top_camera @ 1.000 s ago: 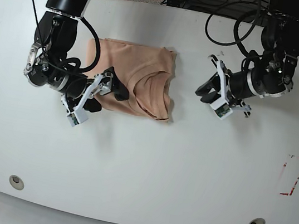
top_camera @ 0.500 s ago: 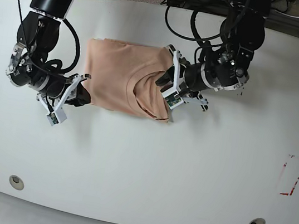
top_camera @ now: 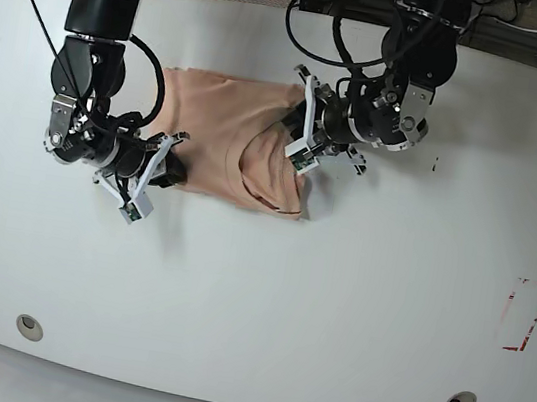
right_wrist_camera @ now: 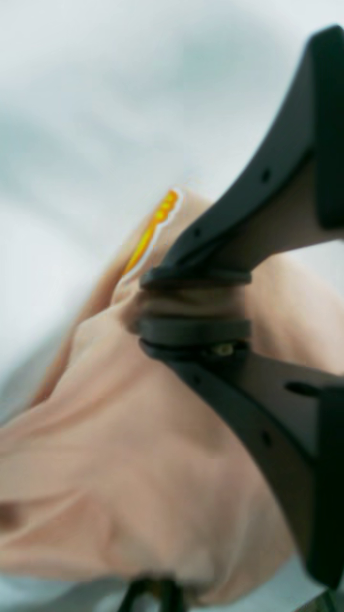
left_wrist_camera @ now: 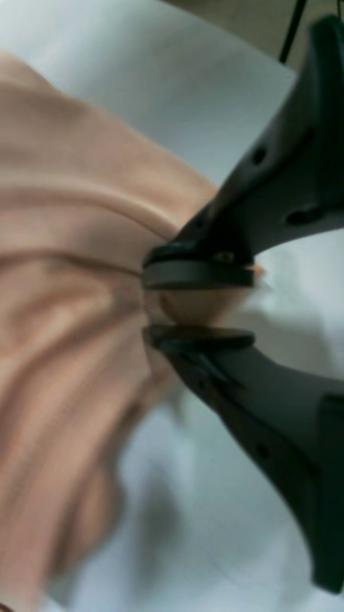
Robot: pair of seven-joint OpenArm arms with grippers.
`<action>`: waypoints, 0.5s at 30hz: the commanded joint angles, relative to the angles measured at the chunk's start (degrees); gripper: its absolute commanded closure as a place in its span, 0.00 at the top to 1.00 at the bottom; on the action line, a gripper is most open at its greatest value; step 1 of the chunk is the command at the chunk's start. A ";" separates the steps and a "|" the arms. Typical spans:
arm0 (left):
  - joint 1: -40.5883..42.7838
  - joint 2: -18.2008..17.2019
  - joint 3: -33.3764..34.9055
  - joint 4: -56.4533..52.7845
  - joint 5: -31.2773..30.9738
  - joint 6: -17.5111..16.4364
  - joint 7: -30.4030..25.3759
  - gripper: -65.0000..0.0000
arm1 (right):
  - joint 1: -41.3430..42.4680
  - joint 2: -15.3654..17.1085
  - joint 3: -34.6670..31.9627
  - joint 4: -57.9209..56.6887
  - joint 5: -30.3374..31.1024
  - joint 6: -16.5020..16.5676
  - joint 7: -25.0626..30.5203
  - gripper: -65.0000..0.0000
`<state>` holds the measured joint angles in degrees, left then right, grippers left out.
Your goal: Fold the T-shirt properly
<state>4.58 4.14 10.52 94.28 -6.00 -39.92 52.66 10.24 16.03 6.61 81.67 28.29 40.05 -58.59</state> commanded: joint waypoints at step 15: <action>-13.59 -7.09 -0.11 -18.54 -0.55 -0.08 -8.84 0.17 | -11.43 3.09 -0.59 9.72 -2.93 -0.05 3.69 0.14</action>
<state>-5.98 -2.46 10.55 77.95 -9.39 -40.82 42.46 -0.23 18.94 6.15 87.72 25.04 39.86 -54.35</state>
